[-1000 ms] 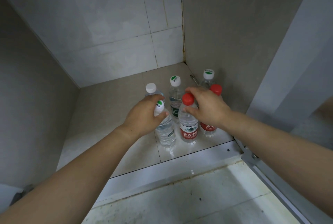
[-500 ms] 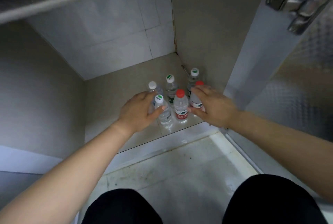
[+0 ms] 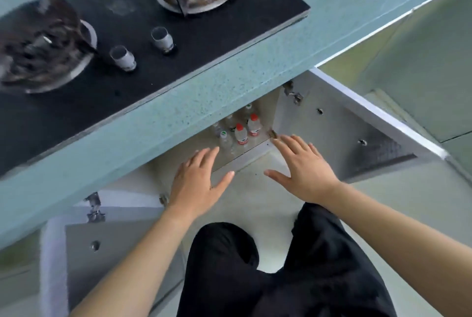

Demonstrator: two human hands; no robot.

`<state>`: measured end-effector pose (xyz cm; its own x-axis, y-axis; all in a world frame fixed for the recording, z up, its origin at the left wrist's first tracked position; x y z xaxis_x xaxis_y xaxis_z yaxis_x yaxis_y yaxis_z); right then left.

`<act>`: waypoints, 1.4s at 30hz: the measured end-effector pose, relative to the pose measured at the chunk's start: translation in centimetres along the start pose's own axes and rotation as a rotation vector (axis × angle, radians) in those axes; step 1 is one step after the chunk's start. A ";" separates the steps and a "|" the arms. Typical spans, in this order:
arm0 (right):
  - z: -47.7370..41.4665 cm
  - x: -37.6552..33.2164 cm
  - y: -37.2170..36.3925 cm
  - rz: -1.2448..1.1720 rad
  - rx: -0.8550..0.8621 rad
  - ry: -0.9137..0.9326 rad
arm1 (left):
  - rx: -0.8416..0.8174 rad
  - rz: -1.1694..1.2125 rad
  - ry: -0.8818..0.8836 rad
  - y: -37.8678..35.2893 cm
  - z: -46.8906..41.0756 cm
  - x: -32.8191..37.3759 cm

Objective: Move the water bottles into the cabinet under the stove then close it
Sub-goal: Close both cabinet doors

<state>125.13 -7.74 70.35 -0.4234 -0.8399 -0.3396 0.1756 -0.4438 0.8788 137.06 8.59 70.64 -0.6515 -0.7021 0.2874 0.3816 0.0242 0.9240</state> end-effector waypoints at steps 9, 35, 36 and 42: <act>15.5 -10.8 14.0 -0.029 0.217 0.011 | 0.138 0.065 -0.139 16.5 12.1 3.9; 19.1 -37.0 -1.1 -0.074 0.097 0.085 | 0.088 -0.069 -0.040 17.7 29.2 -19.3; 18.3 -38.2 -2.3 -0.074 0.086 0.058 | 0.073 -0.066 -0.048 17.8 28.6 -20.9; 13.4 -43.0 -9.5 -0.128 0.021 -0.142 | -0.040 -0.139 -0.208 16.2 23.8 -27.5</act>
<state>129.77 36.76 81.09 -0.5626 -0.7238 -0.3996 0.0945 -0.5365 0.8386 145.55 45.28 83.71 -0.8190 -0.5347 0.2082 0.3019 -0.0929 0.9488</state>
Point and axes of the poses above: each hand's wrist, its own z-axis away from the middle knuckle, its own y-axis out of the back of the hand, x = y × z, the point moved 9 cm from there along -z, towards the middle knuckle, and after that the axes turned 1 degree about -x, right-handed, at the moved point
